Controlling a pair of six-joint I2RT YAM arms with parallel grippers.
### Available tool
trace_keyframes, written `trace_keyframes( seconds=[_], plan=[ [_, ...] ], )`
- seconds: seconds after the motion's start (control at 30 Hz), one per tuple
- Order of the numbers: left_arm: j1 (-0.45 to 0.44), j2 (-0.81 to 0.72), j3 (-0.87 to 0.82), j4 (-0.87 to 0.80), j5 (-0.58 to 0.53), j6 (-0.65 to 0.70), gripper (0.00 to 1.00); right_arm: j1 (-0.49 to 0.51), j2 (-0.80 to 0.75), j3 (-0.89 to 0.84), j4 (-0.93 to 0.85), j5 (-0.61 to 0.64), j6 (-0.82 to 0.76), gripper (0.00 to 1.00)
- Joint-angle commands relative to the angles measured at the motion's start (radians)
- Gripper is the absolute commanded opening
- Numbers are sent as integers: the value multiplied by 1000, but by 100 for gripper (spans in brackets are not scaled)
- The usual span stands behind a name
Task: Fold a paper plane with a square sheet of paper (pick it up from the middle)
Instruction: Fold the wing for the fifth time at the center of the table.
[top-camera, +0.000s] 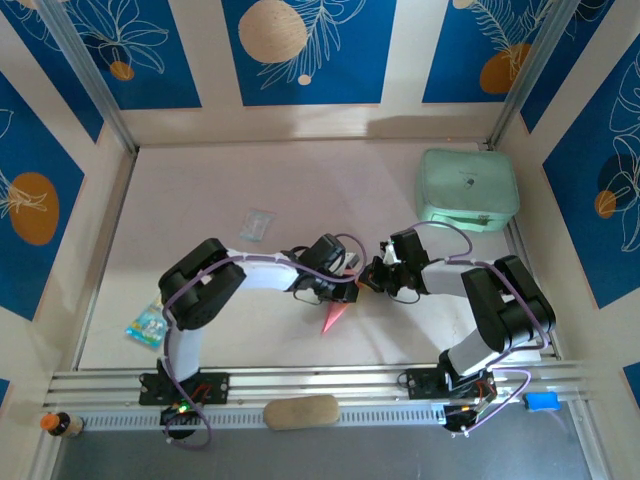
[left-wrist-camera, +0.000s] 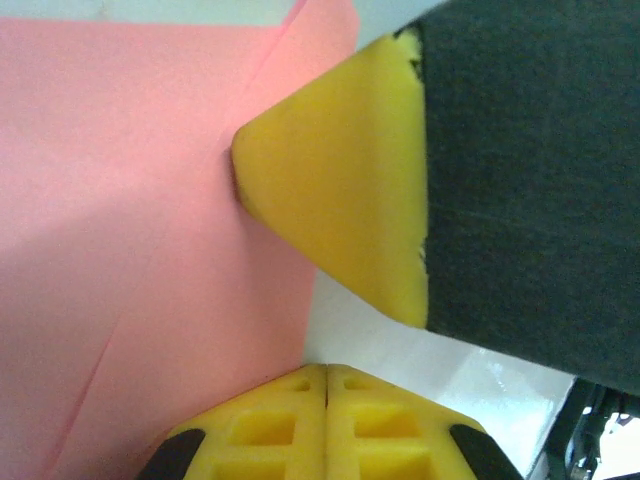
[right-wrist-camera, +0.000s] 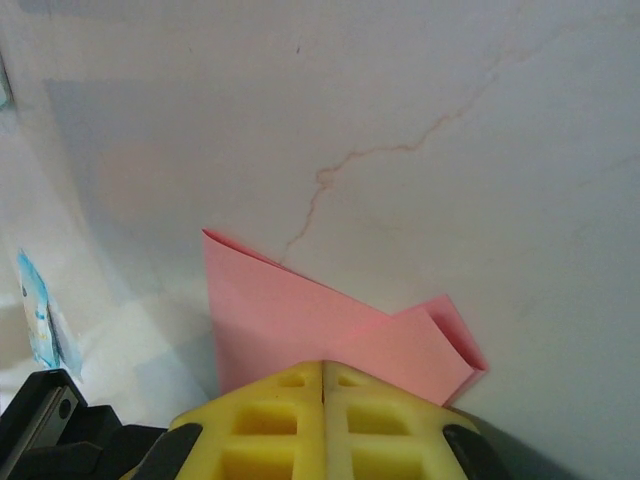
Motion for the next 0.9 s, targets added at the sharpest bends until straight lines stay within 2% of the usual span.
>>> trace_keyframes(
  seconds=[0.0, 0.4, 0.87],
  plan=[
    [-15, -25, -56, -124, -34, 35, 6, -7, 37, -5, -85, 53, -13, 0],
    [-20, -97, -126, -143, -12, 70, 11, -15, 43, -5, -86, 51, -18, 0],
    [-26, -190, -225, -211, -34, 113, 12, -15, 43, -3, -91, 50, -20, 0]
  ],
)
